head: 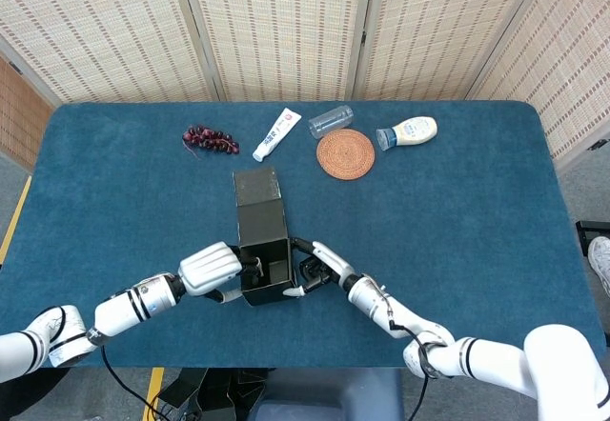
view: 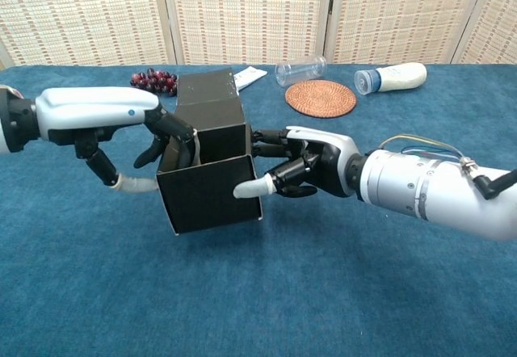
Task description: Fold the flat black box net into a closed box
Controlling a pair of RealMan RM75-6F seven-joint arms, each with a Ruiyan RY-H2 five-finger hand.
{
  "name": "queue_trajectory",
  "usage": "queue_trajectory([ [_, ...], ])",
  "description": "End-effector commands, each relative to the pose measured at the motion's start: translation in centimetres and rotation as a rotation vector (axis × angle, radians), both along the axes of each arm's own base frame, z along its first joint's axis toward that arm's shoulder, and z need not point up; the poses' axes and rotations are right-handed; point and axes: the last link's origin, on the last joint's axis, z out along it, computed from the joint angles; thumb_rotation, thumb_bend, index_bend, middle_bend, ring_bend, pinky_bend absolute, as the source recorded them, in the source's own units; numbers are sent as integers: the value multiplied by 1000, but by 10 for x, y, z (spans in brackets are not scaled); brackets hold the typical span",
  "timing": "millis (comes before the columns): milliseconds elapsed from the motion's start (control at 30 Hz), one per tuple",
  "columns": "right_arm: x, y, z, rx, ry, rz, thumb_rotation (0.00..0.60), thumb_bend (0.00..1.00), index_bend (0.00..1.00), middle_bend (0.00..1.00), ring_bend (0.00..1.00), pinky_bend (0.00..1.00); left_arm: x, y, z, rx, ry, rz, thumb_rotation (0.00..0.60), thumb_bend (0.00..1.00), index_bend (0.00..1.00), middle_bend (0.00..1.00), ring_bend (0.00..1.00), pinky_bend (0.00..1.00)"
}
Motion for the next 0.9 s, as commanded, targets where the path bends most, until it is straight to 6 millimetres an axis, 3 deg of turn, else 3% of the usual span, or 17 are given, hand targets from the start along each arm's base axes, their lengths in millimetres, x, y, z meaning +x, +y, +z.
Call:
queue_trajectory([
  [33,-5,1,-7,-23,37,28,600,266,374,410,791,1000,-8,-3,-9,19,33,-26,600,356,427,380,537,466],
  [367,-22,8,-12,-128,105,118,600,349,398,410,791,1000,-15,-11,-22,26,158,-95,600,356,350,312,541,440],
  [900,-48,23,-13,-225,162,153,600,365,398,401,791,1000,-6,-23,-38,6,271,-173,600,356,284,230,529,411],
])
